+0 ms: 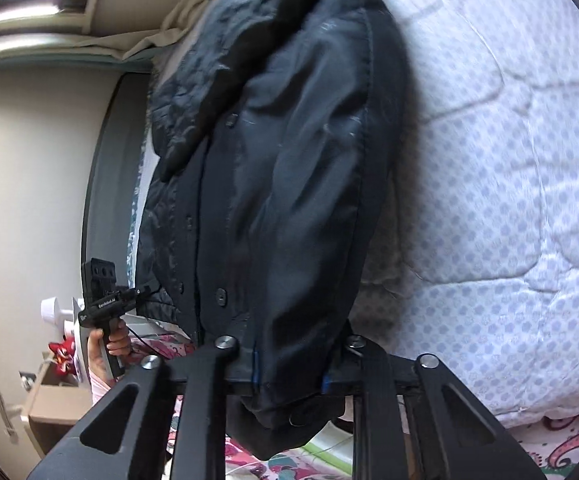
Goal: Fold large clothes
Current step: 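Fold the lifted hem over toward the collar with both tools and release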
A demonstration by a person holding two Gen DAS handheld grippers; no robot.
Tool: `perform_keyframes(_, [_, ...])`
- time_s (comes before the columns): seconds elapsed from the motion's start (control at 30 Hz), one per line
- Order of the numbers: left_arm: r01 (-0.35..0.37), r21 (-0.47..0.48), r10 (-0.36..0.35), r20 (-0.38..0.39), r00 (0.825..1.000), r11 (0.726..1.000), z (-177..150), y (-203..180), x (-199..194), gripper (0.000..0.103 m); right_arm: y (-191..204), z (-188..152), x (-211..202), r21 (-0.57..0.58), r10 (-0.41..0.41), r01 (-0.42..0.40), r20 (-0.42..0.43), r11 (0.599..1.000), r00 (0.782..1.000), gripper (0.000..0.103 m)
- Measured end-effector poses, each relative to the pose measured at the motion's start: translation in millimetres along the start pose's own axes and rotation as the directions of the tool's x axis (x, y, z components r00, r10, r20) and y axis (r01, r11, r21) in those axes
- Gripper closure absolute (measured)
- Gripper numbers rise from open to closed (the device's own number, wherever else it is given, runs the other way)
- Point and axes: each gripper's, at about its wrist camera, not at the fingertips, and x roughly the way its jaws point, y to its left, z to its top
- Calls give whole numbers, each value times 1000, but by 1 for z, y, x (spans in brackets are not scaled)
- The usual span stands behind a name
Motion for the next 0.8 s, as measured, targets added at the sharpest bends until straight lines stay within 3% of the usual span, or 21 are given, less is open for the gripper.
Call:
perform_keyframes(0.43, [108, 26, -110, 105, 988, 994, -53, -14, -60, 80, 12, -34, -46, -24, 126, -124, 60, 992, 990, 91])
perform_keyframes(0.63, [180, 14, -181, 137, 974, 984, -86, -14, -79, 80, 16, -63, -77, -46, 167, -163, 114, 986, 979, 92])
perform_keyframes(0.8, [213, 18, -213, 174, 962, 977, -90, -23, -92, 80, 19, -71, -91, -54, 198, -192, 147, 980, 969, 92])
